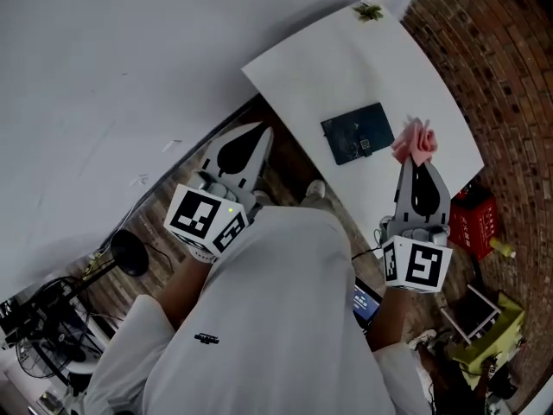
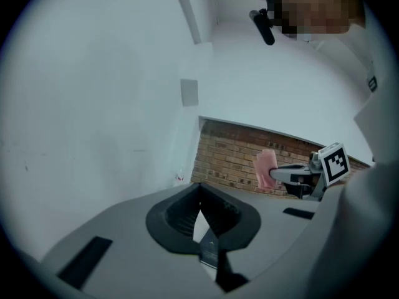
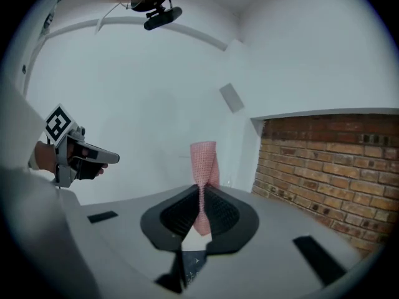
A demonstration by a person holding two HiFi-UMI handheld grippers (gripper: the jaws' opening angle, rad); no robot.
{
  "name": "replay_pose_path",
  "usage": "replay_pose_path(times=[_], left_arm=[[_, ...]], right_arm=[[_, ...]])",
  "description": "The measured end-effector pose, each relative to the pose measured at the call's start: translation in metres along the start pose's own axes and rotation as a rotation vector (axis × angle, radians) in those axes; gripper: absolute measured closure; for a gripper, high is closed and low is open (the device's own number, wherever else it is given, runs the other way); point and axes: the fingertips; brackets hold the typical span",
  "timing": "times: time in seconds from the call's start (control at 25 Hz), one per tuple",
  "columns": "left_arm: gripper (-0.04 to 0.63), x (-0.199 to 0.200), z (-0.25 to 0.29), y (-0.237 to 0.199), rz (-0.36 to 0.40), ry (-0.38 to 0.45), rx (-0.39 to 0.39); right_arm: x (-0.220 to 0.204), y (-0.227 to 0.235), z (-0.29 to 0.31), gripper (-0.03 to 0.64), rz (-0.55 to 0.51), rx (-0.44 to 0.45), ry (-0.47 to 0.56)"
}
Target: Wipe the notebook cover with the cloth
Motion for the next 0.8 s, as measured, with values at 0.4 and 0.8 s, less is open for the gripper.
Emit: replay_pose_path(times=[0.4,0.8], left_arm=[[0.577,0.013,-0.013,0.015,0.024,0.043,-0.011],[0.577,0.003,-0.015,0.017,0.020,0.016,-0.001]], right_arm=[[-0.022,0.001,-0.039,0.589,0.143,-0.108,0.004],[-0.020,-0.008,-0.041,0.589,0.153,-0.095,0.014]])
Point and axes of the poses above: the fingertips, and each gripper's own axes: z forward along the fingers, y to its right, x out of its top, and after that the axes turned 14 degrees about -z, right-handed
